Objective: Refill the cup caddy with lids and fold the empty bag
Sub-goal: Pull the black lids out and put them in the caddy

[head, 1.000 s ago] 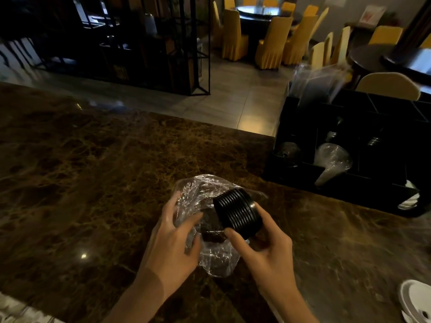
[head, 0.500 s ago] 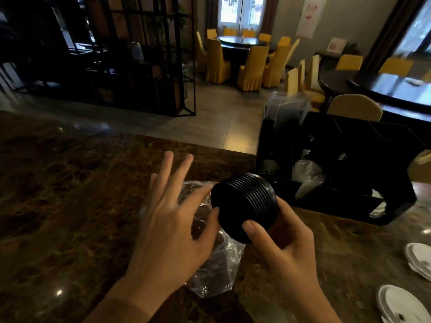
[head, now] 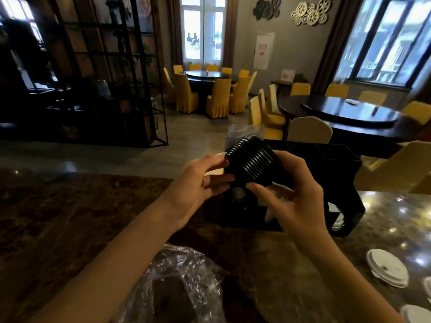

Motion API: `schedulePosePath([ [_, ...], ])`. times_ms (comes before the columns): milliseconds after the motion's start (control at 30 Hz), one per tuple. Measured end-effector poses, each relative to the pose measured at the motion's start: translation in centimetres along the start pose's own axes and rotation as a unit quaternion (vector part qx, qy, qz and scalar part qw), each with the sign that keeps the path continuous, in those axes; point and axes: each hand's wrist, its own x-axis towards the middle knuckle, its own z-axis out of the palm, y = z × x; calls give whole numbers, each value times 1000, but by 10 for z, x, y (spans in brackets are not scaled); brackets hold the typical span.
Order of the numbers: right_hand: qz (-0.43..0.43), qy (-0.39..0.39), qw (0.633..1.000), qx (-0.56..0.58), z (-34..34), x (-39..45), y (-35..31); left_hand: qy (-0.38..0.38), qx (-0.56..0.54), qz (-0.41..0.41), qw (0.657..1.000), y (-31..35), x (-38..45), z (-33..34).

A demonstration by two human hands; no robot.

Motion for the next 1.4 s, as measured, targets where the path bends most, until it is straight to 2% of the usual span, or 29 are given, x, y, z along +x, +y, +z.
schedulePosePath([
  [200,-86,-45,982,-160,-10,27,52,-11,-17,-51,998,-16,59,-4],
  [333,-91,-68,957,-268,-3,32,77,19,-44,-104,993,-29,86,-5],
  [700,-31,-153,947,-282,21,14,137,113,-31,-179,977,-78,112,-6],
  [1067,3,-187,930,-315,33,2,165,143,-28,-195,970,-109,114,-9],
  [1400,-2,-188,923,-336,38,-6,172,121,-157,-227,954,-113,114,-11],
])
